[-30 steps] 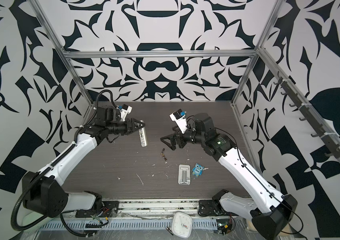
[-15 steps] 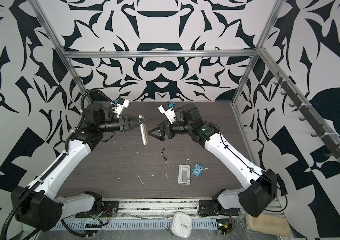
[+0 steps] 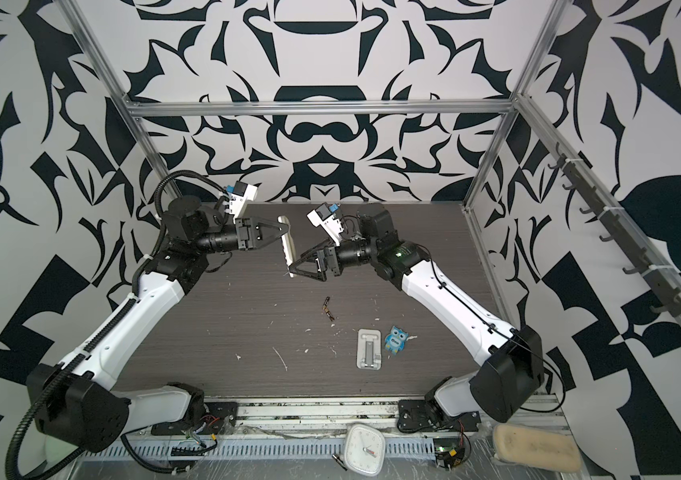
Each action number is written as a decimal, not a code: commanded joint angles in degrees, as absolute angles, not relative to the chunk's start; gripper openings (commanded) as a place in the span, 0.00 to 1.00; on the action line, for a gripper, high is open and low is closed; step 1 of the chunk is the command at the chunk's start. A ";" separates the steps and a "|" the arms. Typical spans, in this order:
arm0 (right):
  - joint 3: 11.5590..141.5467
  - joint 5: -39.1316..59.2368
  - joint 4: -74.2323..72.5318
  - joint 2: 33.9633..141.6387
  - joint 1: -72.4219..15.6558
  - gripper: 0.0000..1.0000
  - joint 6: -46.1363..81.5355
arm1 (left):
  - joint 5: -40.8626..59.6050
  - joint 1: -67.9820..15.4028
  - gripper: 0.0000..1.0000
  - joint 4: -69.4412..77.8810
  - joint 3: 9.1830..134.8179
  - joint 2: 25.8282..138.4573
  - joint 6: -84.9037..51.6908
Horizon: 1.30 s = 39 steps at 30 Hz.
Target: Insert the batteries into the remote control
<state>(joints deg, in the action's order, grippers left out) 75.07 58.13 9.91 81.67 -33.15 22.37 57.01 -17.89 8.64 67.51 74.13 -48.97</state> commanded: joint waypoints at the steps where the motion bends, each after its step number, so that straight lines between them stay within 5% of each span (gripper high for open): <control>1: 78.00 60.45 5.14 81.86 -33.44 1.00 23.81 | 58.01 -17.63 0.22 14.44 69.08 75.25 -51.99; 16: 79.63 61.61 0.70 83.74 -34.09 0.88 27.07 | 58.70 -17.94 0.23 20.13 68.82 76.92 -55.60; 30: 79.56 61.70 -0.60 84.05 -34.05 0.49 28.54 | 58.39 -18.16 0.24 23.39 67.95 77.24 -57.70; 34: 79.63 61.15 -1.32 83.94 -33.78 0.26 28.99 | 57.89 -18.11 0.35 22.73 67.64 77.34 -57.71; 39: 78.61 59.42 -0.93 82.26 -32.11 0.05 29.32 | 54.89 -18.14 0.76 20.92 66.50 76.64 -57.24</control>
<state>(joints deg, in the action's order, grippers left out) 77.62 59.72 2.70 84.58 -32.88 30.33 56.95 -18.09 21.37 67.35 77.01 -56.23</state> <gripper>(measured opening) 0.502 0.702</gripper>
